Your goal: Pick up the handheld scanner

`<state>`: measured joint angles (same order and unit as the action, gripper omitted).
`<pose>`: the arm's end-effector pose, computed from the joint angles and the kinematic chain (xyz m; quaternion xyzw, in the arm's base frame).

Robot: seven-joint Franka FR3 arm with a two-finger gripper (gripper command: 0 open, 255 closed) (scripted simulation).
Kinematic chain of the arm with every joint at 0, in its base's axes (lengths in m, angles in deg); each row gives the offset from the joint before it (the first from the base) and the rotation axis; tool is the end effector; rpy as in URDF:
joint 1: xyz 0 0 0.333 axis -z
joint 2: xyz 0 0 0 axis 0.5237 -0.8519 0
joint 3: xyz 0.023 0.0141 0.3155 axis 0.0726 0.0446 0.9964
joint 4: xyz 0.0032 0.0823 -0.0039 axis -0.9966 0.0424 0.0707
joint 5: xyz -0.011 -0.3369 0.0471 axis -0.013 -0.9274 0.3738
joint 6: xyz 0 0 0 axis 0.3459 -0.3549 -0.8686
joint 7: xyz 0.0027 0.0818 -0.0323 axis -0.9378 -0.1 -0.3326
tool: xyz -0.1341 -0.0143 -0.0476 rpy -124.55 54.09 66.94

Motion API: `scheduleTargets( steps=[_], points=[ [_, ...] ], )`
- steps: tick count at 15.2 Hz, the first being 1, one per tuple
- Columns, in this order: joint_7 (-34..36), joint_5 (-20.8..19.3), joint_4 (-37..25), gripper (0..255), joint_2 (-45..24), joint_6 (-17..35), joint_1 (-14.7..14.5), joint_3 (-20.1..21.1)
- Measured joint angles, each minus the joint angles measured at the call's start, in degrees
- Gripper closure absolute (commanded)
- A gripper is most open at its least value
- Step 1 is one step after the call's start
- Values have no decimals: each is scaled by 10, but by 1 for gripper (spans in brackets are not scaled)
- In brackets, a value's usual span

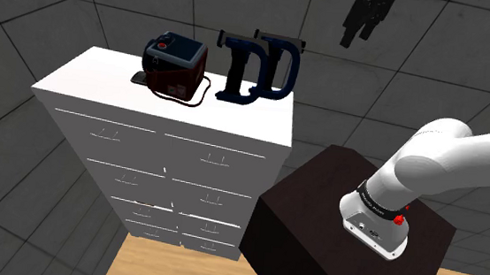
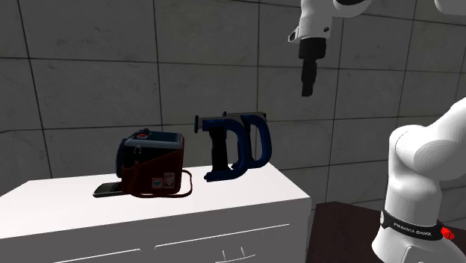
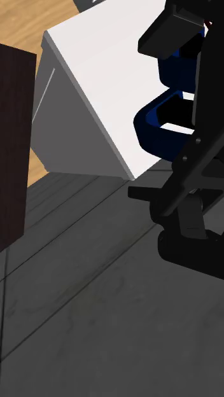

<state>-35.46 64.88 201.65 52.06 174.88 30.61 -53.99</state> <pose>0.2362 0.0161 0.5870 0.9996 0.0140 0.0198 0.0147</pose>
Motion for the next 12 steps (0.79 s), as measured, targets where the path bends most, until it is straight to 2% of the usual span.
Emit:
scheduleTargets(
  steps=[4, 12],
  points=[
    [0, 1, -14, 0, -39, 26, -6, 10],
    [8, -3, -97, 0, -196, 107, -23, 55]
  ],
)
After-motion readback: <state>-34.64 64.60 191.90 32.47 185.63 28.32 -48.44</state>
